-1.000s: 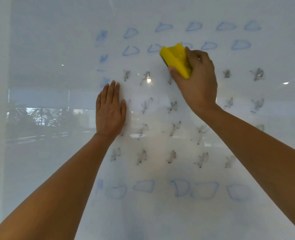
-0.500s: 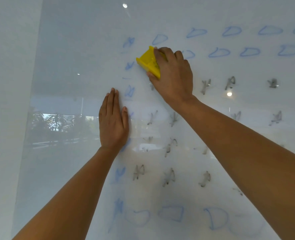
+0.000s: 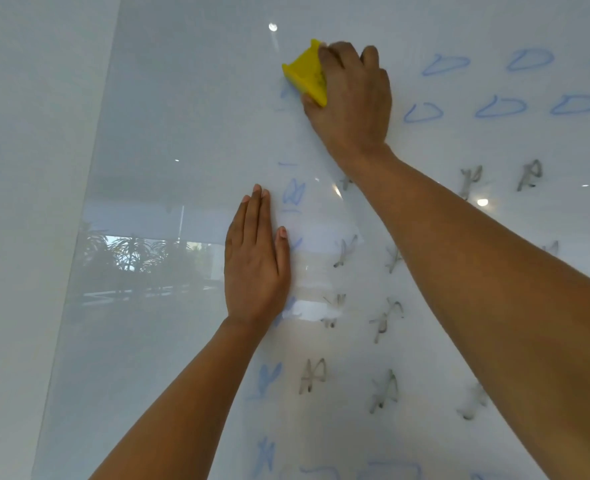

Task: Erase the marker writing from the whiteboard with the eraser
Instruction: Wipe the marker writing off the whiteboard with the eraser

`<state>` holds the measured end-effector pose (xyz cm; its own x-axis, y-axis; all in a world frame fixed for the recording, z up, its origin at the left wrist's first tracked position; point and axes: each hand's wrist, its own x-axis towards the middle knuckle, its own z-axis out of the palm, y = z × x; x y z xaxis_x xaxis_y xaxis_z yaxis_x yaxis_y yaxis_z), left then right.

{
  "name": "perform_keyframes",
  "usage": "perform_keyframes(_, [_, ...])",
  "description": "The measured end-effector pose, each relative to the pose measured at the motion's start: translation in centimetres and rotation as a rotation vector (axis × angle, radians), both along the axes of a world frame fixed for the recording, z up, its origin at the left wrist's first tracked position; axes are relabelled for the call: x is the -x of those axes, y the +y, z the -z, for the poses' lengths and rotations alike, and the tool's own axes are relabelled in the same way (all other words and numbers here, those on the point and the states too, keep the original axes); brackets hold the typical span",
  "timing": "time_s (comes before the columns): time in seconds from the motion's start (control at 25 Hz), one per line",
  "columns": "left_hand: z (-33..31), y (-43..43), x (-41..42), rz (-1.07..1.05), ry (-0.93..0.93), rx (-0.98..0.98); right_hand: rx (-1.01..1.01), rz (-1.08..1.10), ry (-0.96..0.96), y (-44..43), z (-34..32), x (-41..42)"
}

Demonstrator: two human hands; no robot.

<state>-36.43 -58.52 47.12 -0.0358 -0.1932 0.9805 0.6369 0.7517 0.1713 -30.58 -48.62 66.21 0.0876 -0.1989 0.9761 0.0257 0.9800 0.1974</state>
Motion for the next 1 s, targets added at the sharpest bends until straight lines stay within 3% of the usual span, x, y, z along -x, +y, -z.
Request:
perform_keyframes(0.24, [-0.1,0.0,-0.2,-0.004,0.013,0.004,-0.274,-0.061,-0.055,-1.1,3.9,1.0])
perform_keyframes(0.48, [0.2,0.1,-0.1,0.026,0.012,-0.001,0.0,-0.015,0.016,-1.4,-1.3,1.0])
perform_keyframes(0.76, [0.2,0.1,-0.2,0.008,0.019,0.005,-0.314,-0.075,-0.075,0.4,6.3,0.8])
perform_keyframes(1.0, [0.3,0.1,-0.1,0.02,0.029,0.006,-0.087,0.007,-0.034,0.1,2.5,0.4])
